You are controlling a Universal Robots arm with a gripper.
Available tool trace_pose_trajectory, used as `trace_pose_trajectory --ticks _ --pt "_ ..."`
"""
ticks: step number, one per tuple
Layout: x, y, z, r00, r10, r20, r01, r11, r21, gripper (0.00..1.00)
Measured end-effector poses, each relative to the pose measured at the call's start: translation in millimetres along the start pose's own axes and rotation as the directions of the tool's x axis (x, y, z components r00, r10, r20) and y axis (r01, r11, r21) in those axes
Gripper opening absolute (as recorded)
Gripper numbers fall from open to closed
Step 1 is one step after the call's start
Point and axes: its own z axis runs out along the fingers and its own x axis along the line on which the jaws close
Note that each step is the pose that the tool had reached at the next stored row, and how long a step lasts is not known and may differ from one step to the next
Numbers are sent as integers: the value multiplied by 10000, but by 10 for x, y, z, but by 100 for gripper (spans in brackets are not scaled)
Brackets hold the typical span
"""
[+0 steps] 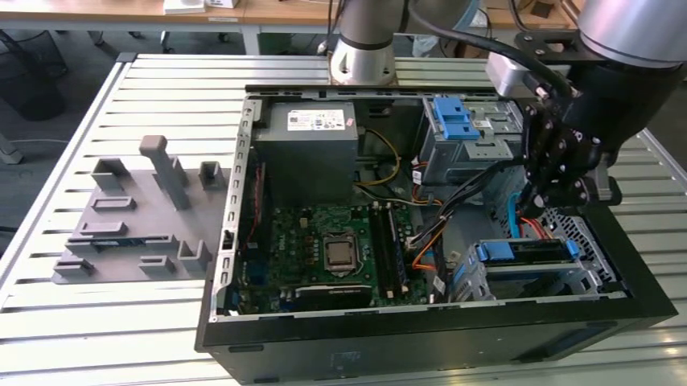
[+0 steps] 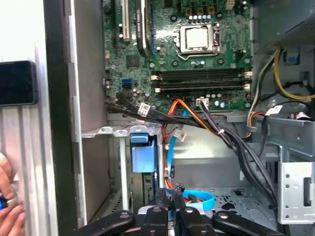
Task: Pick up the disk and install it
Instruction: 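Insert the second disk wire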
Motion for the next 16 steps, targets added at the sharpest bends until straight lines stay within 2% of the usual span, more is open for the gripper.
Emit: trace_pose_trajectory --ticks 3,4,7,8,12,16 --pt "-1 1 13 9994 17 343 -16 10000 -20 16" --pt "3 1 31 9989 23 477 -22 10000 -26 16" --pt "47 3 86 9988 24 485 -22 10000 -25 16" --pt "83 5 123 9988 23 484 -22 10000 -23 16" --pt "144 7 176 9988 22 486 -22 10000 4 16" --pt "156 18 180 9988 22 495 -30 9998 177 16"
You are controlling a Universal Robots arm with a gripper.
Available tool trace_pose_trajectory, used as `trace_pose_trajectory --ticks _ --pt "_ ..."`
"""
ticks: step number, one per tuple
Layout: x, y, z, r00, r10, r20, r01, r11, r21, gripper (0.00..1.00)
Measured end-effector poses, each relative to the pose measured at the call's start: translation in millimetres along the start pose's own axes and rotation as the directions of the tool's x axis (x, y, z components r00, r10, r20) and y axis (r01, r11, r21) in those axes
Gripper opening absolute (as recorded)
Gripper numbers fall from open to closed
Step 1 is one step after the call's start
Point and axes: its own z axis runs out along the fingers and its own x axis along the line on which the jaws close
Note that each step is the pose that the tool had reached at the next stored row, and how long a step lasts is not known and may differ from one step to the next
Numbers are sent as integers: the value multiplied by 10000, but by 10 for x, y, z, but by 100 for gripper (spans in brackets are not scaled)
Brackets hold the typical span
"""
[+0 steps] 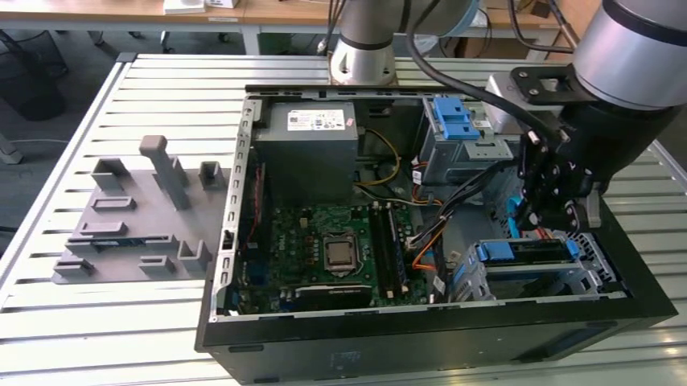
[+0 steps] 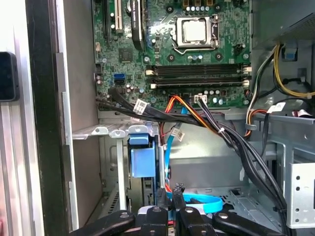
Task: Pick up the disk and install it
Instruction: 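Insert the second disk wire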
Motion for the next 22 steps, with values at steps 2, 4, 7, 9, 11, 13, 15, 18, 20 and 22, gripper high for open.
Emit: trace_pose_trajectory --ticks 2,4,7,9,11,13,15,18,20,22 --pt "2 3 5 10000 -2 2 2 10000 9 16" --pt "12 4 14 10000 -2 0 2 10000 11 16" --pt "51 4 31 10000 -1 0 1 10000 11 16" --pt "77 3 45 10000 -3 1 3 10000 12 16" --pt "93 3 56 10000 -2 2 2 10000 12 16" --pt "104 2 63 10000 -3 1 3 10000 13 16" --pt "112 2 67 10000 -3 1 3 10000 15 16" --pt "123 2 72 10000 -3 -2 3 10000 19 16" --pt "127 2 76 10000 -6 -4 6 10000 27 16" --pt "129 2 80 10000 -20 -3 20 10000 58 16"
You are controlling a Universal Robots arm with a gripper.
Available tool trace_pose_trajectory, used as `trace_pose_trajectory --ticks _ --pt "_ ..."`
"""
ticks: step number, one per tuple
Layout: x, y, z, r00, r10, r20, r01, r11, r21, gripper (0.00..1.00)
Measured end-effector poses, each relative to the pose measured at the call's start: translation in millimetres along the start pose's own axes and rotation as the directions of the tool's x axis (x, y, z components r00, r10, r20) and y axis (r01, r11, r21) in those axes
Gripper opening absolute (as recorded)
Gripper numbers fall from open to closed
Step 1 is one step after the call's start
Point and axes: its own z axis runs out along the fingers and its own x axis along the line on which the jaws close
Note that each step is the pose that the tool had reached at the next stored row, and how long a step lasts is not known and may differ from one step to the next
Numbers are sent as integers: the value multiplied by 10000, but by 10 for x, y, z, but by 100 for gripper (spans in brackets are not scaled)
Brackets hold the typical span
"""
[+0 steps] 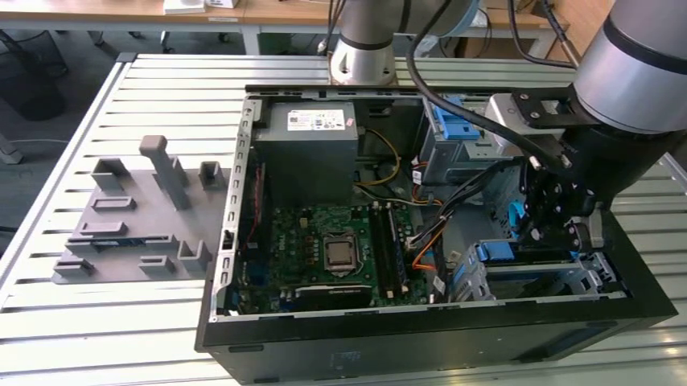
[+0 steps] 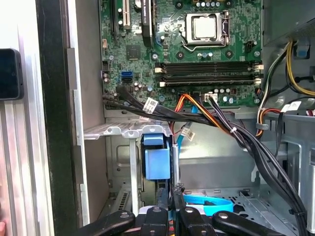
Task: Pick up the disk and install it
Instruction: 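Insert the second disk wire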
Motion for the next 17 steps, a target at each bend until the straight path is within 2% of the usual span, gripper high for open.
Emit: trace_pose_trajectory --ticks 3,17 --pt "2 1 8 10000 -9 4 9 10000 55 16" --pt "8 1 46 10000 -8 3 8 10000 59 16"
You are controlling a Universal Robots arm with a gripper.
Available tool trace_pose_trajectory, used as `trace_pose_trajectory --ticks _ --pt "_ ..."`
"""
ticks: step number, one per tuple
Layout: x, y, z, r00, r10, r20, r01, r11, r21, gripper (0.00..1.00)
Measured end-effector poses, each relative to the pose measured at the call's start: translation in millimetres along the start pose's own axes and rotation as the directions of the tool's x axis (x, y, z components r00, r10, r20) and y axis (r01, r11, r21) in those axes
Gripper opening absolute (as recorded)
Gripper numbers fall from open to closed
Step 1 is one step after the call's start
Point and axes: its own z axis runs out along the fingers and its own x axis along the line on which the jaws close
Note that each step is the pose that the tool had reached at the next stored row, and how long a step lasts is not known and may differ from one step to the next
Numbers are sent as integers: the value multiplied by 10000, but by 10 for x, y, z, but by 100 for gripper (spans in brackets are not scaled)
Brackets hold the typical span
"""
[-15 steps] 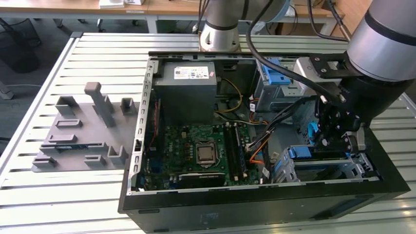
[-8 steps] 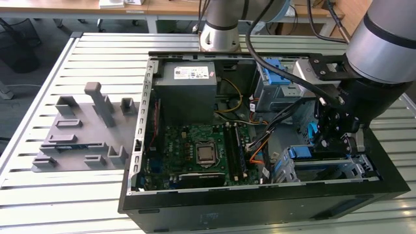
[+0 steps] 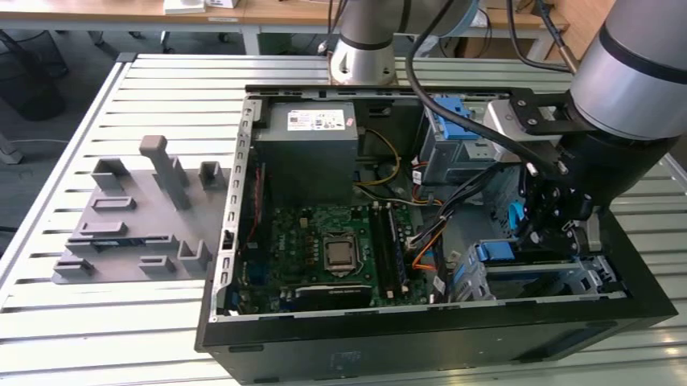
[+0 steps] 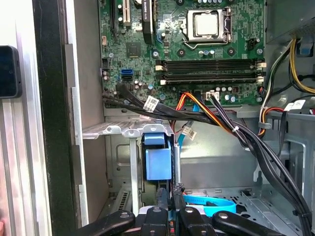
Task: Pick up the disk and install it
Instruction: 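Insert the second disk wire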
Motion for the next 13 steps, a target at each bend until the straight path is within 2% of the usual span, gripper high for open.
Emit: trace_pose_trajectory --ticks 13 --pt "-1 -27 5 10000 2 15 -2 10000 -1 16"
